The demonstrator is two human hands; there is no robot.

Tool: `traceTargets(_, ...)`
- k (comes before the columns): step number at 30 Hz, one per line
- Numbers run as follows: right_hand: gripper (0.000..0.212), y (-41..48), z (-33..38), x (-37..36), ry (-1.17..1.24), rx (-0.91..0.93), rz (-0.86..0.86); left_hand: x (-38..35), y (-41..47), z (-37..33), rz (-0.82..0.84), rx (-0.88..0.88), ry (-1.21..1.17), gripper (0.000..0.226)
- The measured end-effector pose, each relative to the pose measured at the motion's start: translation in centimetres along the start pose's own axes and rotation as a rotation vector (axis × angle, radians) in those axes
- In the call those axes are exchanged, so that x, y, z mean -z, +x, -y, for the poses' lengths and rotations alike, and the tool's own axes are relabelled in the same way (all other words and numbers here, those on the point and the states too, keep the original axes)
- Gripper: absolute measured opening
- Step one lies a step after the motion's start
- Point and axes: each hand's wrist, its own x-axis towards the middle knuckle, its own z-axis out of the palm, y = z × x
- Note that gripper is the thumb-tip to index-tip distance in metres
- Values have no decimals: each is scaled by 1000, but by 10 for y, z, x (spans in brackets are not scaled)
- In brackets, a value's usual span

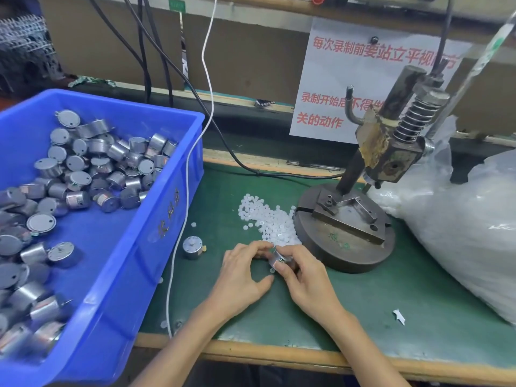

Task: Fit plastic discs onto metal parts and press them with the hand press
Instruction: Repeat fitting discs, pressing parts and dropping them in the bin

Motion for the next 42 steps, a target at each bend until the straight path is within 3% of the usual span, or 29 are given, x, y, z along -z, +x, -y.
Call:
traceTargets(4,19,-4,5,-2,-196,198,-44,1,0,1,27,-41,13,45)
traceTargets(7,23,-4,4,-6,-193,261,-81,2,0,3,82,-75,19,50)
traceTargets(12,36,-4,3,-7,-175,306,-96,1,0,3,111,-84,13,53)
traceTargets(21,22,-6,4,-8,-242,285,-9,1,-2,0,96,-45,28,52)
traceTargets(23,18,-5,4,-4,-132,198,8,1,-3,-3,100,-28,34,55)
traceTargets(26,8,-4,8,2,183,-95,-39,1,-1,-10,93,-4,5,49)
traceTargets(29,6,-7,15,5,672,-363,-198,-7,8,-29,16,59,-169,38)
traceTargets(32,12,-6,24,18,1150,-508,-369,-23,27,-56,-51,26,-223,34)
traceTargets(34,14,-1,26,36,1343,-568,-481,-35,41,-72,-43,-33,-214,28)
traceTargets(38,16,3,18,71,1193,-660,-581,-60,71,-88,1,-117,-80,31)
traceTargets(42,17,-1,12,90,1028,-683,-541,-75,107,-94,-59,-102,77,34)
